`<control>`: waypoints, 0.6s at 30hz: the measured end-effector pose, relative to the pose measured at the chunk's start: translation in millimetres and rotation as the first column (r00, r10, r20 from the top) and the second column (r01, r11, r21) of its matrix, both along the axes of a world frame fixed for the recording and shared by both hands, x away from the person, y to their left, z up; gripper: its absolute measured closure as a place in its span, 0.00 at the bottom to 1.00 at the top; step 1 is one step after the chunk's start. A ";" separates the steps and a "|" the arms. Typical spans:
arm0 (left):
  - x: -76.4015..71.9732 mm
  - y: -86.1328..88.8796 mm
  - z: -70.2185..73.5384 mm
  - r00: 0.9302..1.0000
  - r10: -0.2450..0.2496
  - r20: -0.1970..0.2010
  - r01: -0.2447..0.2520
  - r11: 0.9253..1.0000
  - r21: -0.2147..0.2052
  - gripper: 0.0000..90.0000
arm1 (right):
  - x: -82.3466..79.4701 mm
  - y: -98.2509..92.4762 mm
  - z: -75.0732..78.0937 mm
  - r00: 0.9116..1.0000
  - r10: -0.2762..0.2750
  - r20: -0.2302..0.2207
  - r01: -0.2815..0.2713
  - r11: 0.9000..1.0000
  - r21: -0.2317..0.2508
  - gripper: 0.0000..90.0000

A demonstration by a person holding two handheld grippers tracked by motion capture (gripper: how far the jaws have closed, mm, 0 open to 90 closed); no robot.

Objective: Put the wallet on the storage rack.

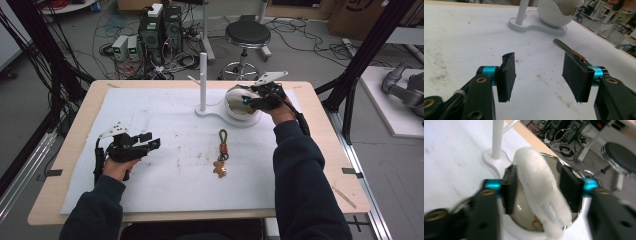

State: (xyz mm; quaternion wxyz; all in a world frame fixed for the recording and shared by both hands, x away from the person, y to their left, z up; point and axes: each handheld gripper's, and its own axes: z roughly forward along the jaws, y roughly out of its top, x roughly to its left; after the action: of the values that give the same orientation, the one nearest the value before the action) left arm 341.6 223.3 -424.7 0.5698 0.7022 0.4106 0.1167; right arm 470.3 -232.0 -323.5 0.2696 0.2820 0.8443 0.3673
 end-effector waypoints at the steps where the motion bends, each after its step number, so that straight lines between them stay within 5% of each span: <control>1: -0.4 -0.1 1.0 1.000 0.010 0.016 -0.010 1.000 0.011 0.41 | -4.8 -3.3 3.1 1.000 -0.012 -0.019 0.013 0.999 0.033 0.50; 3: -1.4 0.0 4.2 0.998 0.038 0.052 -0.039 0.999 0.030 0.32 | -19.3 -12.1 5.5 1.000 -0.025 0.014 0.024 0.995 0.096 0.46; 5: -1.9 2.0 6.5 0.995 0.051 0.086 -0.055 0.998 0.039 0.20 | -31.0 -20.1 8.5 0.999 -0.048 -0.024 0.051 0.991 0.127 0.38; 7: -2.0 5.3 7.5 0.994 0.060 0.093 -0.064 0.997 0.037 0.19 | -46.1 -30.0 7.0 0.998 -0.059 -0.020 0.062 0.980 0.190 0.37; 11: -1.5 10.9 6.6 0.993 0.089 0.082 -0.093 0.994 0.052 0.19 | -74.3 -47.3 -4.1 0.997 -0.074 -0.035 0.080 0.968 0.237 0.33; 16: -1.4 13.0 6.3 0.992 0.090 0.084 -0.095 0.994 0.052 0.19 | -101.2 -59.5 -36.1 0.992 -0.102 -0.068 0.114 0.971 0.208 0.30; 18: -1.2 12.9 6.1 0.993 0.088 0.081 -0.092 0.994 0.051 0.19 | -109.1 -60.0 -51.0 0.986 -0.119 -0.114 0.139 0.972 0.191 0.31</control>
State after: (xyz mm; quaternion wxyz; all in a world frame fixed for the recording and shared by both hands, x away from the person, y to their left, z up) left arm 340.4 236.1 -418.7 0.5604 0.6930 0.4157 0.1812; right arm 361.2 -292.0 -374.5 0.2203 0.3801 0.7959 0.4165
